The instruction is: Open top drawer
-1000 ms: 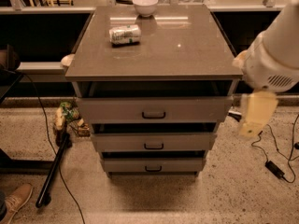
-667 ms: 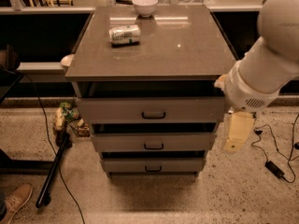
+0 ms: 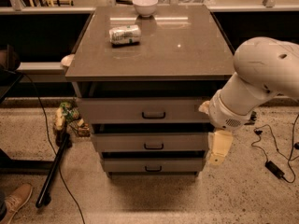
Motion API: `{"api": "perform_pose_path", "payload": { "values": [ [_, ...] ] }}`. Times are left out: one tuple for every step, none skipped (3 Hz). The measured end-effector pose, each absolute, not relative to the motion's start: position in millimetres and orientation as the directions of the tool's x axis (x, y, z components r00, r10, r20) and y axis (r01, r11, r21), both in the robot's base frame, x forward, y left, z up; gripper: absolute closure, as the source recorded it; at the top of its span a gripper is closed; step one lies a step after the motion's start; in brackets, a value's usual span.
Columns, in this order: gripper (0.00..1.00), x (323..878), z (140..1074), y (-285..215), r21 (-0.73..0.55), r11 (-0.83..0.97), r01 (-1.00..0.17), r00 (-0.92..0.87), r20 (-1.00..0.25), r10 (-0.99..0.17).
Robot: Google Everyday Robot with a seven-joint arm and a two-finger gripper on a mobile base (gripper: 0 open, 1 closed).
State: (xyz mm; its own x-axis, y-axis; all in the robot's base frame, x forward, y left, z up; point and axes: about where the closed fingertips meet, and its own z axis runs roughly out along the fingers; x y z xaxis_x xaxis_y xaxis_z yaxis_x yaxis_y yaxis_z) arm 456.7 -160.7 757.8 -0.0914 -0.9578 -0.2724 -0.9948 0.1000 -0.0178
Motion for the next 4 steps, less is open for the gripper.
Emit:
{"api": "perform_pose_path", "payload": {
  "values": [
    [0.0,457,758,-161,-0.018,0.1,-0.995,-0.091,-0.272,-0.958],
    [0.0,480,741,-153,-0.065,0.062,-0.996,-0.044,-0.24,-0.97],
    [0.0,523,723,-151,-0.159,0.026,-0.987,0.008,-0.21,-0.978],
    [0.0,561,712,-153,-0.229,0.005,-0.973,0.045,-0.21,-0.977]
  ]
}}
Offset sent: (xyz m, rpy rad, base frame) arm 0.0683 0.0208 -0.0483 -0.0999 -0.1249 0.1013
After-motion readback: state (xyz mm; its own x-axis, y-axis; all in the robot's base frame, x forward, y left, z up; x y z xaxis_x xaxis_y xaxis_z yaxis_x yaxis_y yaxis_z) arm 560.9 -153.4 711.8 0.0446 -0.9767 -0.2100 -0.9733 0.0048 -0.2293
